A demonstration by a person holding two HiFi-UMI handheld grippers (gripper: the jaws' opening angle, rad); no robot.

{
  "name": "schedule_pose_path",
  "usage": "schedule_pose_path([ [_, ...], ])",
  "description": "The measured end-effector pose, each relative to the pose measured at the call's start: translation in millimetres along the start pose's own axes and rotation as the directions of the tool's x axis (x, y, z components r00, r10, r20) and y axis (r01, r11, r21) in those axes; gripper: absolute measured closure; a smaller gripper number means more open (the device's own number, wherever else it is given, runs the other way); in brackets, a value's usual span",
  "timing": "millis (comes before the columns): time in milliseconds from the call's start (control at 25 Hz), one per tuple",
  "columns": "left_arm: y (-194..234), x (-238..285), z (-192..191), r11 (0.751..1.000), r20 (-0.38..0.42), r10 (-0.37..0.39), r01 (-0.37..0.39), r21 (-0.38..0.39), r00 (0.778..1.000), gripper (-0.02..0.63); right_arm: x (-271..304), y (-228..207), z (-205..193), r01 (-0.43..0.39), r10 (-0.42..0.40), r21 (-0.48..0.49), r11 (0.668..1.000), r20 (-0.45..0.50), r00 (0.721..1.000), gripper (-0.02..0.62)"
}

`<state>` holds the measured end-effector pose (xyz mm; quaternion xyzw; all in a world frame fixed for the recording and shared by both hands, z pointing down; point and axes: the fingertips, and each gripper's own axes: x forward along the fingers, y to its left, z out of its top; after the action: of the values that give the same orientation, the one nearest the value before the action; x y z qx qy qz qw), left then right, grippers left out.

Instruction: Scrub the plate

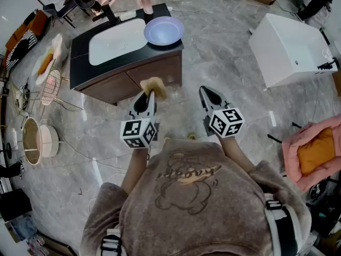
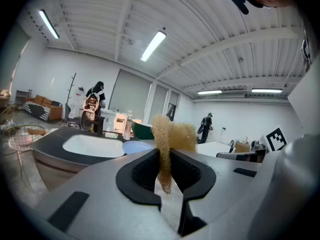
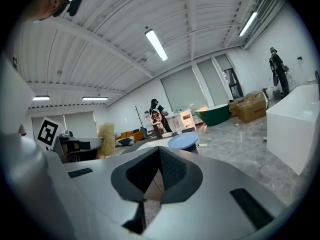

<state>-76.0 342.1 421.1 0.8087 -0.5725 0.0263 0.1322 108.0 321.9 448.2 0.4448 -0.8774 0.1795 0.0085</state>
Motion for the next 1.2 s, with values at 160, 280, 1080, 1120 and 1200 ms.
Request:
schedule_pose_path([
  [160, -5, 6, 2, 1.000, 0.004, 0.006, -0.006, -0.003, 1.000, 0.543, 1, -7, 4, -0.011, 0.011, 0.003, 1.000, 0.005, 1.000, 0.595],
  [280, -9, 12, 1, 1.000, -0.002, 0.017, -0.017, -0.007, 1.000, 0.543, 1, -12, 6, -0.036, 0.036, 0.015, 0.999, 0.014, 0.999, 0.595],
  [1080, 0, 78, -7, 0.994, 0.032, 0.098, -0.096, -0.045, 0.995, 0.543, 37, -82, -1, -0.081, 0.081, 0.012, 0.997, -0.047, 0.996, 0.595],
  [1120, 3, 85, -4, 0.995, 0.032, 0.095, -0.093, -0.044, 0.995, 0.543, 44, -85, 2, -0.078, 0.078, 0.011, 0.997, -0.048, 0.996, 0.595],
  [1200, 13, 101, 0, 0.995, 0.027, 0.089, -0.088, -0.044, 0.996, 0.543, 61, -92, 7, -0.070, 0.071, 0.012, 0.997, -0.050, 0.996, 0.595],
])
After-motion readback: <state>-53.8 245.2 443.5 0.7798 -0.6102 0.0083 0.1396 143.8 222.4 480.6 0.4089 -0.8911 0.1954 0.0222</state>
